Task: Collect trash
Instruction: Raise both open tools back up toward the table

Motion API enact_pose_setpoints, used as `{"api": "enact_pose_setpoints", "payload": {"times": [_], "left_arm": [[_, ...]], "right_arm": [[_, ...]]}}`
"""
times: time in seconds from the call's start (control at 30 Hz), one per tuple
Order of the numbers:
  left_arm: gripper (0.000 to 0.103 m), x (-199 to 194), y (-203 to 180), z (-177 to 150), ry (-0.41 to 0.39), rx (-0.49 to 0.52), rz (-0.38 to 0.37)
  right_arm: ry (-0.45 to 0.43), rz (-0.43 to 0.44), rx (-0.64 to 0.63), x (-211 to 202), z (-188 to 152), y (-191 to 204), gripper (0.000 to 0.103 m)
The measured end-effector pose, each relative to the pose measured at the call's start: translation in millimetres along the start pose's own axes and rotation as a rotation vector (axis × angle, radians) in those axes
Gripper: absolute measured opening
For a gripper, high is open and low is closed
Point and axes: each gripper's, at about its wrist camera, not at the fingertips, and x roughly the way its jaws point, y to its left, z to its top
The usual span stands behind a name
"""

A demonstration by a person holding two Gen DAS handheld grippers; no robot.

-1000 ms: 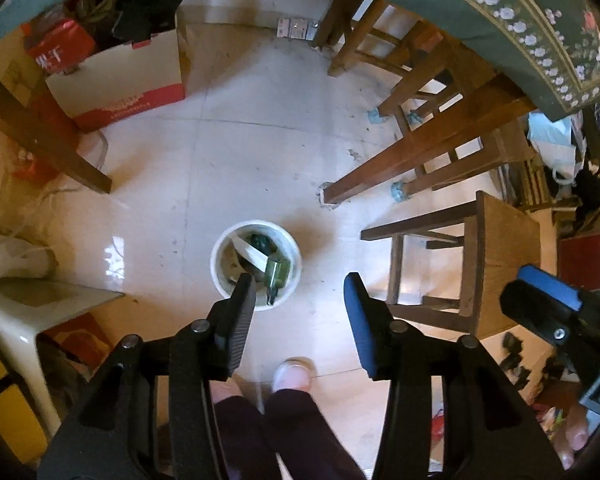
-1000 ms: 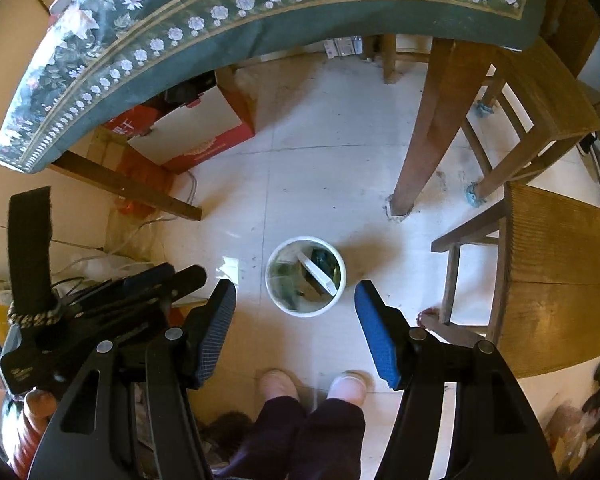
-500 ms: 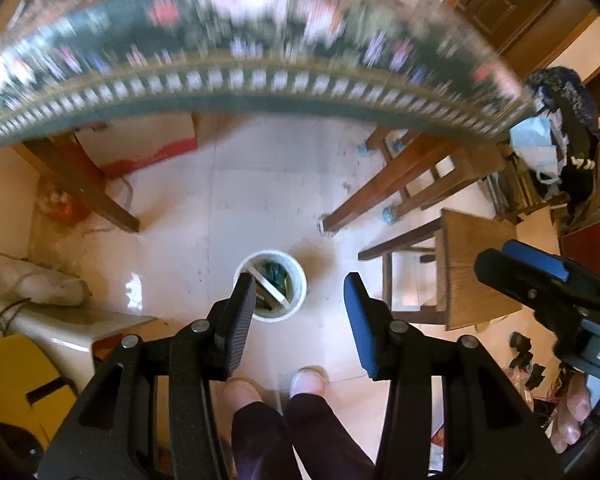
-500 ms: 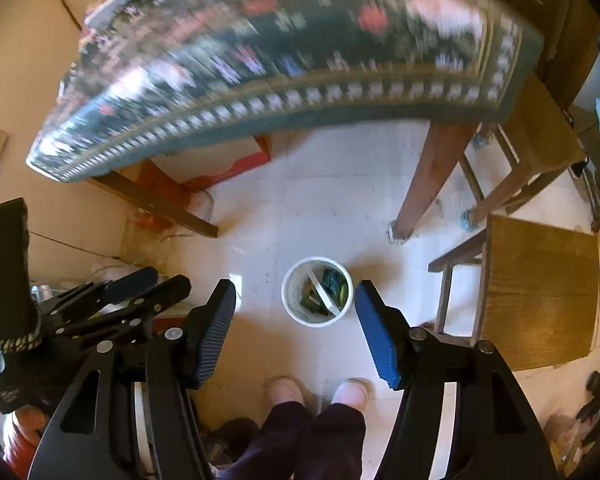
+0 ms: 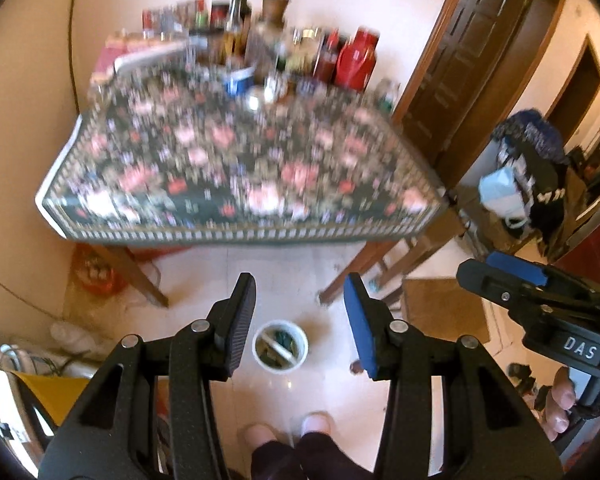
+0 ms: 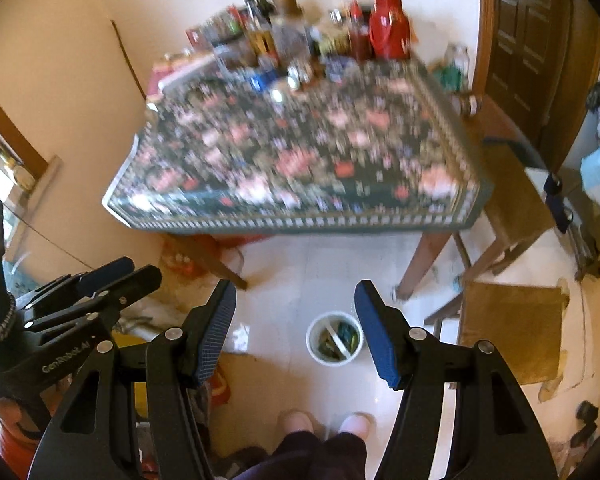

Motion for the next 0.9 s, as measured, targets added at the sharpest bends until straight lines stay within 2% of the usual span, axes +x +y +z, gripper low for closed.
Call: {"api": "enact_pose_setpoints", "payload": {"times": [0.33,0.43,0.6,0.7,0.83,0.9], "left_arm": [[0.045,-109.6,-7.5,24.7,-0.216,0.059,-0.041],[0.049,-135.9,-7.0,28.0,-0.28,0.086,-0.038],[0.062,-165.0,-6.5,31.0,-0.376,0.11,-0.03],[0.069,-168.5,-6.3,36.9,-0.39,0.114,-0.037],[0.073,-162.7,-8.0,47.6,-0.396,0.124,-0.026],[0.081,-157.2,-9.8,53.4,-0.396,0.125,-0.015]], "right_arm": [[-0.231,-0.006,-0.018,-94.0,21.5,46.4,0.058],[-0.288,-0.027,-0.027,-112.5,22.3,56.0,0.058],[-0.396,-0.062,-0.042,-142.5,22.2,68.2,0.058],[-0.436,-0.076,-0.053,-150.7,25.8,70.2,0.065],[-0.486,-0.107,-0.045,-154.1,32.3,68.2,0.087],[-0.507,-0.123,-0.035,-150.4,38.8,63.8,0.088]]}}
